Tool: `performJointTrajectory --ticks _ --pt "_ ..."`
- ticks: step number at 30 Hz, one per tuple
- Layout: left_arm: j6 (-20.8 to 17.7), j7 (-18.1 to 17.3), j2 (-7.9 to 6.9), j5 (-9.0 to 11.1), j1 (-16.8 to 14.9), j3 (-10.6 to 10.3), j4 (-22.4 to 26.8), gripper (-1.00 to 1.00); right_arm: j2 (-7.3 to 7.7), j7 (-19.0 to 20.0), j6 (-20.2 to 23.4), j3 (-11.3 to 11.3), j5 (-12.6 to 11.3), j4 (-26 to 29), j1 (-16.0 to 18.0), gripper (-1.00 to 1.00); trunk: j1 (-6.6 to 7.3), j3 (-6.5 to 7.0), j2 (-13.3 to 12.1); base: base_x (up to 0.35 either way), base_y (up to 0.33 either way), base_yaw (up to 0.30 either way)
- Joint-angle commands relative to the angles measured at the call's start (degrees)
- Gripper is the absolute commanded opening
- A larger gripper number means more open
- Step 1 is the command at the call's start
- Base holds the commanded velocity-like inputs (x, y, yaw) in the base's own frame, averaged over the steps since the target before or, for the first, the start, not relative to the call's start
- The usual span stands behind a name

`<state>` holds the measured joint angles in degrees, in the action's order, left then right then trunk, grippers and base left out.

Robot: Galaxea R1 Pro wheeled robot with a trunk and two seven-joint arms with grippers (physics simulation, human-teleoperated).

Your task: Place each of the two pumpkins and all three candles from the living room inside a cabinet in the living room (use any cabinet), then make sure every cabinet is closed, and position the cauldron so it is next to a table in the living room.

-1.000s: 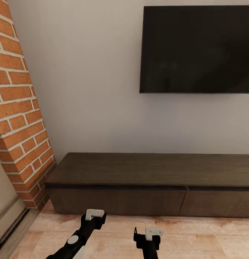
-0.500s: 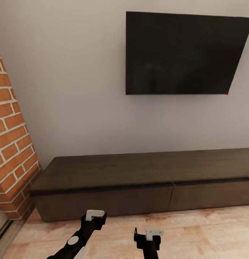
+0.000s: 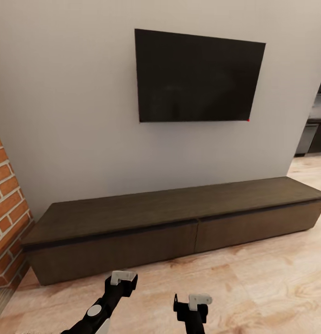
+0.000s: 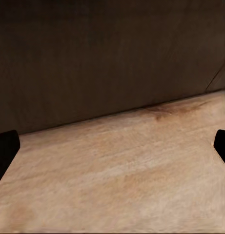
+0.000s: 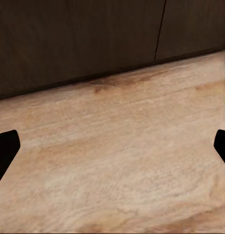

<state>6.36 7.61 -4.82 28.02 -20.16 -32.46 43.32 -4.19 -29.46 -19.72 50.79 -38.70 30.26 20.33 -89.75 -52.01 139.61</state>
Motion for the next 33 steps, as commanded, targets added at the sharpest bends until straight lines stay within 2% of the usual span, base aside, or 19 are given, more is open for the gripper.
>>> performJointTrajectory --ticks 1,9,19,24,33 --pt "0.31 0.55 -0.11 0.55 -0.06 -0.48 0.04 1.0 0.03 -0.31 -0.32 0.48 -0.56 -0.02 0.09 1.0 0.05 -0.02 0.03 -0.341 0.0 -0.274" --pt "0.38 0.56 -0.1 0.47 -0.06 -0.5 0.02 1.0 0.06 -0.34 -0.32 0.45 -0.58 -0.03 0.07 1.0 0.05 0.24 0.03 -0.222 0.0 -0.274" --pt "0.43 0.5 -0.05 0.58 -0.06 -0.5 0.05 1.0 0.06 -0.34 -0.33 0.38 -0.59 -0.03 0.06 1.0 0.05 0.56 0.03 -0.021 0.0 -0.274" --pt "0.45 0.43 -0.08 0.69 -0.06 -0.5 0.09 1.0 0.19 -0.34 -0.39 -0.52 -0.59 -0.03 0.06 1.0 0.05 0.72 0.03 -0.002 0.0 -0.274" --pt "0.42 0.39 -0.1 0.72 -0.06 -0.5 0.1 1.0 0.96 -0.26 -0.41 -1.15 -0.59 -0.03 0.06 1.0 0.05 1.0 0.03 0.0 0.0 -0.274"
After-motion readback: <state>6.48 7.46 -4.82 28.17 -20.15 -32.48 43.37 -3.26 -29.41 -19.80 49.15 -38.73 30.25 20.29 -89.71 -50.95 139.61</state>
